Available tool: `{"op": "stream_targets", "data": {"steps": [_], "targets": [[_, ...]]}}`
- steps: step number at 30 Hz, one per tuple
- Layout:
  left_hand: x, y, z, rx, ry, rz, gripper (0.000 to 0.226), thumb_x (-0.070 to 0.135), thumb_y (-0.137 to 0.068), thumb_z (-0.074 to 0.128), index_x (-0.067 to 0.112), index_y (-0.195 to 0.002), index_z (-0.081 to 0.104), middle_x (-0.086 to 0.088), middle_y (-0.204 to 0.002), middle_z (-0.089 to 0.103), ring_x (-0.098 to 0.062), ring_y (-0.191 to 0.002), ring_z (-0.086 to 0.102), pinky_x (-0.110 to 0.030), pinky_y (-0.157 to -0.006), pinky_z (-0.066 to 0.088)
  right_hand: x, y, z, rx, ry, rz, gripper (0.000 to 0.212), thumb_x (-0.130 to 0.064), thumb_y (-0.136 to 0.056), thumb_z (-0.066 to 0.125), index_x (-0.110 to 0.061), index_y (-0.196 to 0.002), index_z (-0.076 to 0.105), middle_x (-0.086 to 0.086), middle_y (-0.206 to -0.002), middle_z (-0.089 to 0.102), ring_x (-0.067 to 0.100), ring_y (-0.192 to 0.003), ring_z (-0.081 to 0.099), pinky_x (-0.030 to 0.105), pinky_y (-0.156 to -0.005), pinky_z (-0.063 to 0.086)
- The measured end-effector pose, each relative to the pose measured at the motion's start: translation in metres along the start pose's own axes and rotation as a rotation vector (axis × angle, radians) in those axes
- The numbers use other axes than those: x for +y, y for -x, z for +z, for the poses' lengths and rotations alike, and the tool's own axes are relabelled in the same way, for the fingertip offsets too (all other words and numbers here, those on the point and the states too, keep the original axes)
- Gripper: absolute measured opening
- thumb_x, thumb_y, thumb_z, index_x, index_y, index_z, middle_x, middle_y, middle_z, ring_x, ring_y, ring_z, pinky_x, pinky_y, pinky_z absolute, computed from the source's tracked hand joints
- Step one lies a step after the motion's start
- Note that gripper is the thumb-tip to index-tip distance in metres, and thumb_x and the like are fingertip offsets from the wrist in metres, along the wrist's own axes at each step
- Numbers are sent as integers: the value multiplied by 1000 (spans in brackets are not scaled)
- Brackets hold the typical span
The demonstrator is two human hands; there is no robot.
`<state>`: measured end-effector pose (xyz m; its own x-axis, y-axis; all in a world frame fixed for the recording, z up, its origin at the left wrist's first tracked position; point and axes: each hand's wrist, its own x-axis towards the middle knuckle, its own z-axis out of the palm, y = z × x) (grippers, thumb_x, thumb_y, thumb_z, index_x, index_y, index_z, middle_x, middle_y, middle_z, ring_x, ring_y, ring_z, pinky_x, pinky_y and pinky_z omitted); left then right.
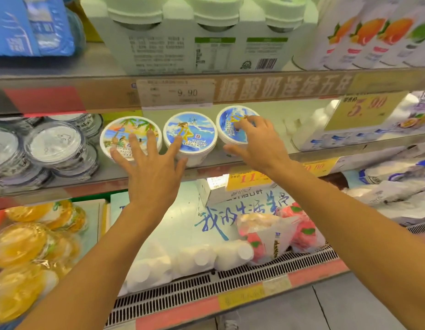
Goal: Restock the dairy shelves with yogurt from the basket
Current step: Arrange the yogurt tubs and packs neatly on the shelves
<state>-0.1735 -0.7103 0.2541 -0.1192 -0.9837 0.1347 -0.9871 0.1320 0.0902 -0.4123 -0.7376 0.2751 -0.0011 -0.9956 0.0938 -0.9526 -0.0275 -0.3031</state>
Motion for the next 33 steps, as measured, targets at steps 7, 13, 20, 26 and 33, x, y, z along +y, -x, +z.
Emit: {"op": "stream_targets", "data": {"steps": [7, 13, 20, 26, 33], "targets": [[8, -12, 1, 103, 79, 63, 51, 62, -90, 54, 26, -126, 60, -19, -152, 38, -45, -143, 27, -73, -111, 7, 13, 6, -4, -47, -1, -117, 43, -39, -89, 71, -16, -125, 63, 14, -146, 47, 34, -135, 37, 48, -101, 43], [23, -25, 9, 169, 87, 252, 44, 47, -90, 64, 23, -127, 61, -16, -138, 55, -38, -129, 48, -62, -108, 25, 25, 3, -16, -111, 35, -233, 36, -31, -92, 69, -12, -122, 64, 16, -140, 53, 38, -133, 41, 47, -103, 40], [4, -35, 9, 108, 166, 332, 46, 1, -81, 71, 24, -119, 60, -3, -148, 51, -27, -141, 40, -52, -109, 13, 35, -4, -15, -173, 1, -220, 29, -11, -90, 69, -17, -116, 56, 6, -140, 52, 33, -133, 43, 43, -102, 39], [-6, -45, -4, -24, 226, 356, 57, -14, -76, 58, 18, -122, 60, 0, -147, 51, -22, -146, 33, -45, -113, 15, 17, -17, -14, -92, -141, -73, 67, -53, -83, 72, -20, -137, 50, 3, -133, 52, 24, -121, 48, 33, -94, 39], [1, -46, -19, -61, 239, 353, 20, 32, -90, 68, 21, -105, 60, -13, -134, 61, -28, -138, 44, -41, -100, 39, 21, -41, -31, -255, 20, -33, 86, -78, -65, 71, -34, -135, 48, 4, -132, 49, 26, -114, 51, 35, -97, 42]]}}
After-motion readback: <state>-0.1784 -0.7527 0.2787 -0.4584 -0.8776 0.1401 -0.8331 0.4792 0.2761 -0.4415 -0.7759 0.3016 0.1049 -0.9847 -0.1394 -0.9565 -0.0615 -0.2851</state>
